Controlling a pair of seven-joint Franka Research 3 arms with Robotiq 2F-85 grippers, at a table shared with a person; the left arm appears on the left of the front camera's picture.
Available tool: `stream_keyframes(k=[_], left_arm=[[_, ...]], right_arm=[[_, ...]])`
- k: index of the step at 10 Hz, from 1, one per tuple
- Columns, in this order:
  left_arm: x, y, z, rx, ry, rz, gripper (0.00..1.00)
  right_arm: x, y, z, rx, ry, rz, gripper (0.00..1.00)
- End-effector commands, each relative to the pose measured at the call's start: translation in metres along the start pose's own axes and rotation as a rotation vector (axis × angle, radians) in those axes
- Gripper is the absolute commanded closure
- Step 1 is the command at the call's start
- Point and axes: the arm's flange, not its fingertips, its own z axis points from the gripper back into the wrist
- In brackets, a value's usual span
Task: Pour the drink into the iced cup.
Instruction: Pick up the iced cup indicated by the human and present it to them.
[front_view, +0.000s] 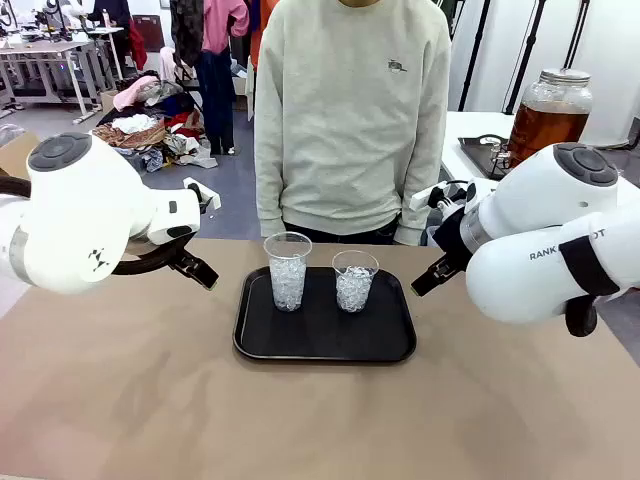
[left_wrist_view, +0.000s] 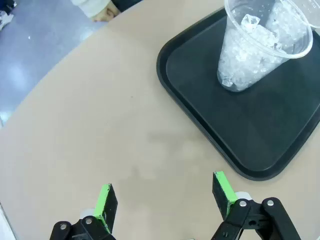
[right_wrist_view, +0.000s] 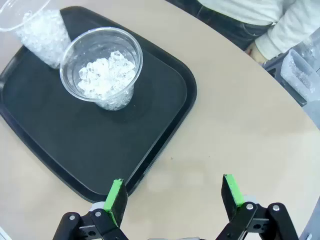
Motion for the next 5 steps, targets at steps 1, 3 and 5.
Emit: stream_keyframes(k=[1, 3, 5], left_arm=[[0.0000, 0.0000, 0.0001, 0.000, 0.000, 0.000, 0.00], [0.0000, 0.0000, 0.0001, 0.000, 0.000, 0.000, 0.00], [0.0000, 0.0000, 0.0001, 0.000, 0.000, 0.000, 0.00]], right_arm=[[0.0000, 0.0000, 0.0000, 0.000, 0.000, 0.000, 0.00], [0.0000, 0.0000, 0.0000, 0.000, 0.000, 0.000, 0.00], [0.0000, 0.0000, 0.0000, 0.000, 0.000, 0.000, 0.00]])
